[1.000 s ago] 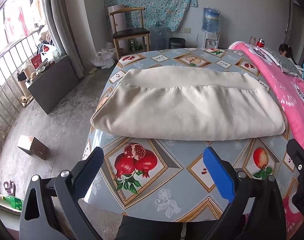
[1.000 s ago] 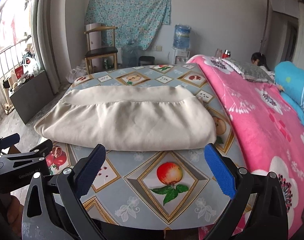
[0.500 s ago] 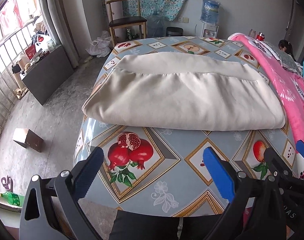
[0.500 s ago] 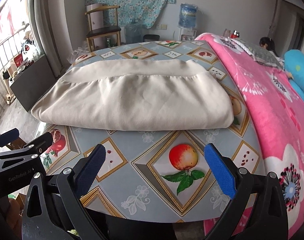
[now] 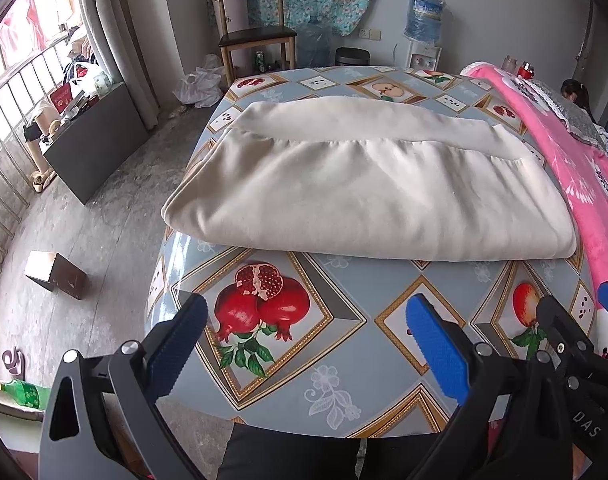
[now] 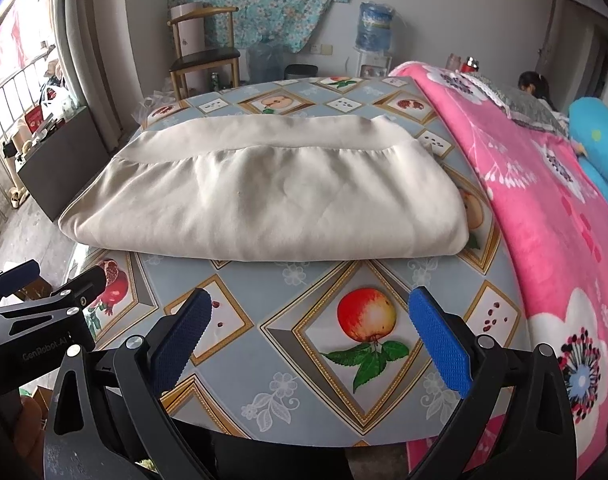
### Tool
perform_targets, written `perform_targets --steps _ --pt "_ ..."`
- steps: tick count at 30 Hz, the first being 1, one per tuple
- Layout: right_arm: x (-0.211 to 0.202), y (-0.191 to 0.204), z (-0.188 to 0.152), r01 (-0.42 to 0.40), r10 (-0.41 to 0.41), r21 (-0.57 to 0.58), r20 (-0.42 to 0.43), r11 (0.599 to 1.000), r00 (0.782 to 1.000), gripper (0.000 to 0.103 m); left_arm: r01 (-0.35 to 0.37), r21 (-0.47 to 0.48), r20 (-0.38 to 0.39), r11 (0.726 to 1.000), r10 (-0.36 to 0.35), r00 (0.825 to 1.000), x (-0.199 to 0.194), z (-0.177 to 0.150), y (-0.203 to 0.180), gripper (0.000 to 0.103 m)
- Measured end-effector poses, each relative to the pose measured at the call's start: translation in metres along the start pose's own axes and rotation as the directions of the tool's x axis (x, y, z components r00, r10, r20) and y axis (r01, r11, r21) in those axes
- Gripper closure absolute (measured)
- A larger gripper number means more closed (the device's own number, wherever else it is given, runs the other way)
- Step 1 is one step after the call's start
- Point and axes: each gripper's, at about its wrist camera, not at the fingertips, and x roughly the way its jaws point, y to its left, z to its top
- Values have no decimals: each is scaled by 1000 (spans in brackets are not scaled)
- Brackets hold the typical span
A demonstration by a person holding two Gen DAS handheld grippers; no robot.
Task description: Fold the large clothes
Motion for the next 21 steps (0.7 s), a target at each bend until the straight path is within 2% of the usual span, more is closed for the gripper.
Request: perform_targets --steps 21 --pt "-1 0 4 11 -11 -2 6 1000 1000 7 6 19 -1 1000 -6 1000 2 1 -4 5"
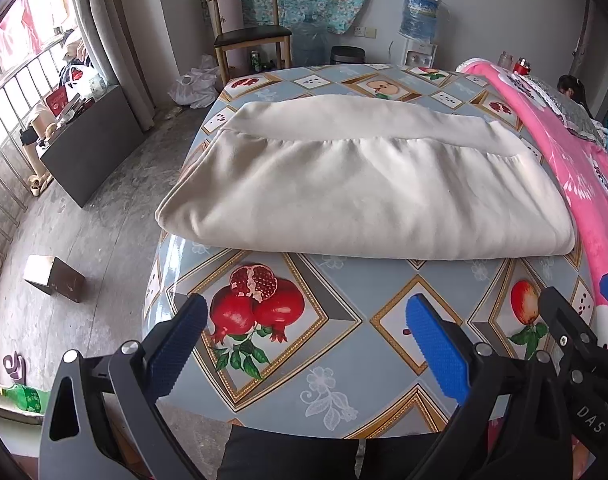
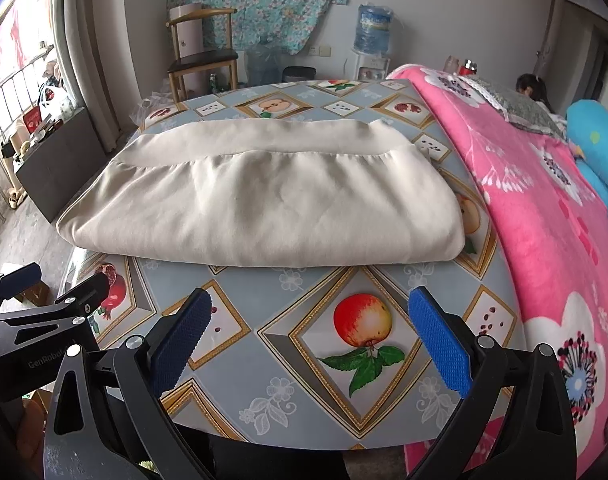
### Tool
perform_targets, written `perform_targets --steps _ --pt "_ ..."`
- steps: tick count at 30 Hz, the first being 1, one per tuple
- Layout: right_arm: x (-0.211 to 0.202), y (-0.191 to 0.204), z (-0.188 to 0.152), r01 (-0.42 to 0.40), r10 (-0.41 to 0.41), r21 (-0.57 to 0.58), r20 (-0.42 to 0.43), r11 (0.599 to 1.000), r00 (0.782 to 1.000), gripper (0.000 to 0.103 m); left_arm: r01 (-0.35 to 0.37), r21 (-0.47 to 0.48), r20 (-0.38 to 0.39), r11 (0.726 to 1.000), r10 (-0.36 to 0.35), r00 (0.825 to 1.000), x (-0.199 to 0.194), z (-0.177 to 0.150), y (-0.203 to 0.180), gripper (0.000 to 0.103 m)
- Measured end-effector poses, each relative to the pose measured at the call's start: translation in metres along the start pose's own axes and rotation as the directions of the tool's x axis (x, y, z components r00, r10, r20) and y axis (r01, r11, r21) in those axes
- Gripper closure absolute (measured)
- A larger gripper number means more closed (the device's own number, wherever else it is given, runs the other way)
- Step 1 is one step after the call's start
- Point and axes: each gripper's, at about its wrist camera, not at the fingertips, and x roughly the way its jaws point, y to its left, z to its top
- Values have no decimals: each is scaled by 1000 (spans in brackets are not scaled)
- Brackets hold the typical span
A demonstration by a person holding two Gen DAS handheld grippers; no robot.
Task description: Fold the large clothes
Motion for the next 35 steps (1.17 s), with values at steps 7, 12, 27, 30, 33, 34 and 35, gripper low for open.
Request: perform_targets --steps 7,12,27,30,33,34,35 --pt "-1 -2 0 6 -6 4 3 1000 1000 7 1 1 -1 1000 -1 1000 -1 0 -1 5" --pt "-2 -2 0 6 -6 4 4 1000 1000 7 0 0 0 1000 0 1000 -1 -1 -1 5" --pt "-2 -2 -2 8 -8 5 2 1000 1000 7 2 1 -5 1000 -2 1000 -3 -2 -4 5" --pt "-2 -2 -2 8 -8 5 1 1000 1000 7 3 1 -6 1000 -3 1000 -3 -2 -4 5" --pt "-2 -2 -2 9 -9 5 1 1000 1000 7 3 0 -6 1000 -3 1000 -3 -2 -4 5" --pt "-3 -3 -3 10 -10 5 1 1000 1000 7 4 1 -7 1000 -4 1000 -3 -2 -4 5" --pt "-3 -2 -2 10 -10 5 1 1000 1000 7 4 0 -7 1000 -4 1000 -3 -3 -4 5"
